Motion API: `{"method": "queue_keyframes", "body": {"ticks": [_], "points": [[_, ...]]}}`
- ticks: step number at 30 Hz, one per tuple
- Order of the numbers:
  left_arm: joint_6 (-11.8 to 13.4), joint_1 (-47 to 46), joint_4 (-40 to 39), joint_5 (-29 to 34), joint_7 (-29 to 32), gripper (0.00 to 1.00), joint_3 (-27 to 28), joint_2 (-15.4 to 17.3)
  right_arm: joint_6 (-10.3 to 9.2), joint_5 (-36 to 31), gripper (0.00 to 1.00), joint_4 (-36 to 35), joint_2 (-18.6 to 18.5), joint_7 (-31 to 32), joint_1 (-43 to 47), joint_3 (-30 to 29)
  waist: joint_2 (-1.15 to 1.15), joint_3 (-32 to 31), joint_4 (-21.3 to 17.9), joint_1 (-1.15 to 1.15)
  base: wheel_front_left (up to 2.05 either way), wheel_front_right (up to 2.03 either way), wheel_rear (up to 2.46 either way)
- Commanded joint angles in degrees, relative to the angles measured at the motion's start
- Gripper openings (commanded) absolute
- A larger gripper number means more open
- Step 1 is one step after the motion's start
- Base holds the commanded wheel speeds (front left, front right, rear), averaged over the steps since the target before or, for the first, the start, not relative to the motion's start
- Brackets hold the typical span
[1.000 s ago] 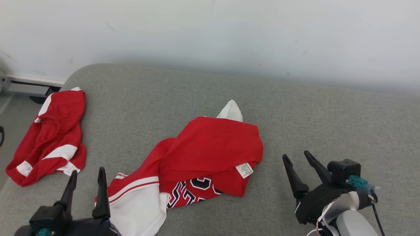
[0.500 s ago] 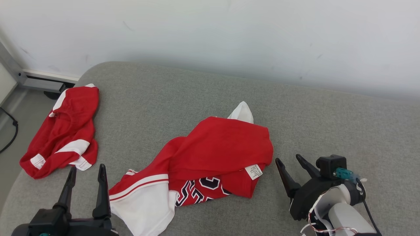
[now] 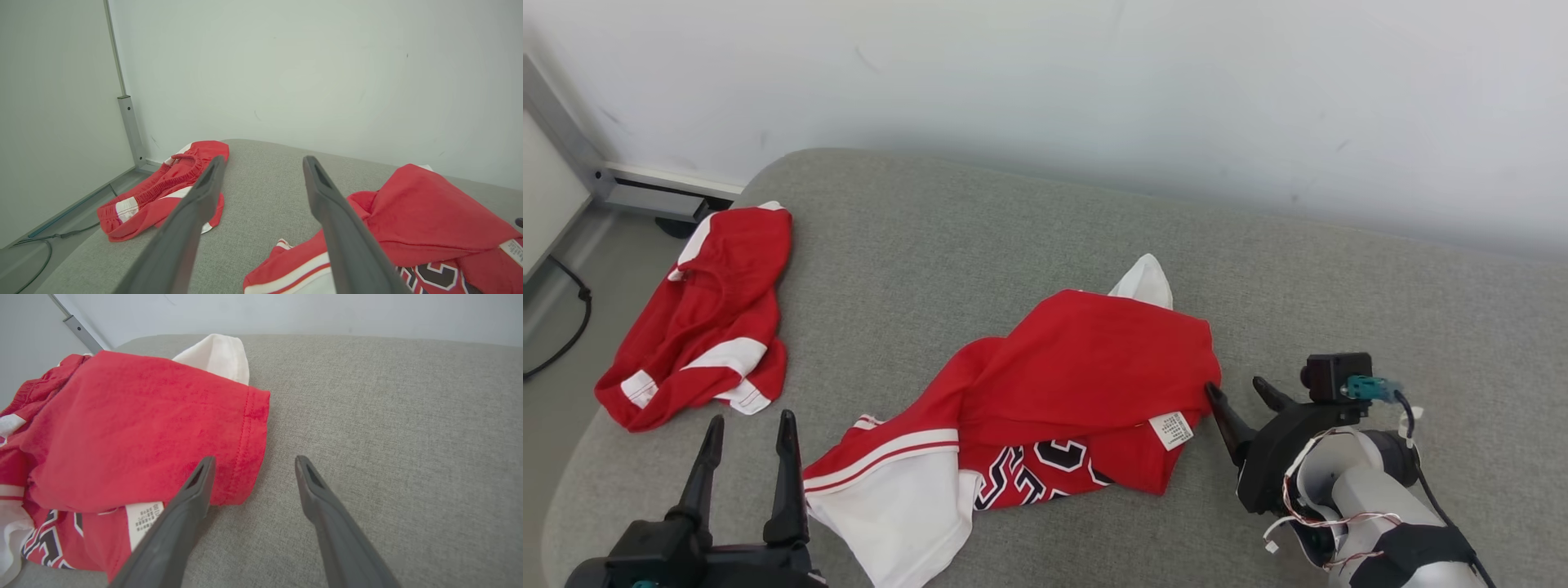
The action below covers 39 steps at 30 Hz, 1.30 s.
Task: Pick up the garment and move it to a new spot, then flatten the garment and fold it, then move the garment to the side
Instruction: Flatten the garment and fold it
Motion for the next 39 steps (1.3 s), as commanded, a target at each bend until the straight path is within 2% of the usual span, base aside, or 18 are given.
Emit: {"method": "queue_keyframes", "body": {"ticks": [1, 10, 11, 12, 13, 14, 24, 27, 28, 29, 30, 39], "points": [[-0.32, -0.30, 0.29, 0.95, -0.32, 1.00, 0.27, -0.20, -0.01, 1.81, 1.00, 1.66, -0.16, 0.76, -1.39, 1.09, 0.00, 0.18, 0.58, 0.00, 0.00, 0.00, 0.00], [-1.28, -0.43, 1.05, 1.40, -0.32, 1.00, 0.64, -1.27, -0.01, 9.11, 1.00, 6.65, -0.72, 2.65, -3.60, 5.88, 0.00, 0.65, 2.31, 0.00, 0.00, 0.00, 0.00], [-1.40, -0.42, 1.12, 1.44, -0.32, 1.00, 0.75, -1.29, -0.01, 9.89, 0.76, 6.71, -0.84, 2.56, -3.74, 6.51, 0.00, 0.69, 2.40, 0.00, 0.00, 0.00, 0.00], [-1.42, -0.46, 1.18, 1.50, -0.32, 1.00, 0.84, -1.38, -0.01, 10.77, 0.36, 6.58, -0.82, 2.41, -3.84, 7.10, 0.00, 0.73, 2.49, 0.00, 0.00, 0.00, 0.00], [-1.42, -0.46, 1.18, 1.50, -0.32, 1.00, 0.84, -1.38, -0.01, 10.77, 0.36, 6.58, -0.82, 2.41, -3.84, 7.10, 0.00, 0.73, 2.49, 0.00, 0.00, 0.00, 0.00], [-1.47, -0.49, 1.25, 1.58, -0.32, 1.00, 0.97, -1.47, -0.01, 11.45, 0.00, 6.53, -1.00, 2.23, -3.91, 7.68, 0.00, 0.77, 2.54, 0.00, 0.00, 0.00, 0.00], [-2.41, -0.32, 2.10, 2.26, -0.32, 1.00, 2.00, -2.44, -0.01, 17.05, 0.00, 5.90, -3.54, -1.58, -4.94, 13.13, 0.00, 0.91, 1.69, 0.00, 0.00, 0.00, 0.00], [-2.54, -0.28, 2.22, 2.54, -0.32, 1.00, 2.17, -2.73, -0.01, 20.19, 0.00, 5.08, -3.52, -0.01, -4.46, 14.16, 0.00, 0.98, 1.29, 0.00, 0.00, 0.00, 0.00], [-2.68, -0.32, 2.26, 2.59, -0.32, 1.00, 2.21, -2.81, -0.01, 21.12, 0.17, 4.55, -3.78, -0.22, -4.48, 14.26, 0.00, 1.03, 1.18, 0.00, 0.00, 0.00, 0.00], [-2.84, -0.36, 2.33, 2.62, -0.32, 1.00, 2.23, -2.91, -0.02, 22.09, 0.95, 4.09, -4.02, -0.25, -4.52, 14.56, 0.00, 1.06, 1.08, 0.00, 0.00, 0.00, 0.00], [-3.00, -0.41, 2.43, 2.67, -0.32, 1.00, 2.23, -3.04, -0.01, 23.29, 1.00, 3.63, -4.01, 0.07, -4.50, 14.80, 0.00, 1.05, 1.00, 0.00, 0.00, 0.00, 0.00], [-3.89, -0.75, 3.47, 3.33, -0.32, 1.00, 1.93, -3.86, -0.01, 29.43, 1.00, 0.69, -5.86, 6.42, -6.18, 20.69, 0.00, 0.77, 1.45, 0.00, 0.00, 0.00, 0.00]]}}
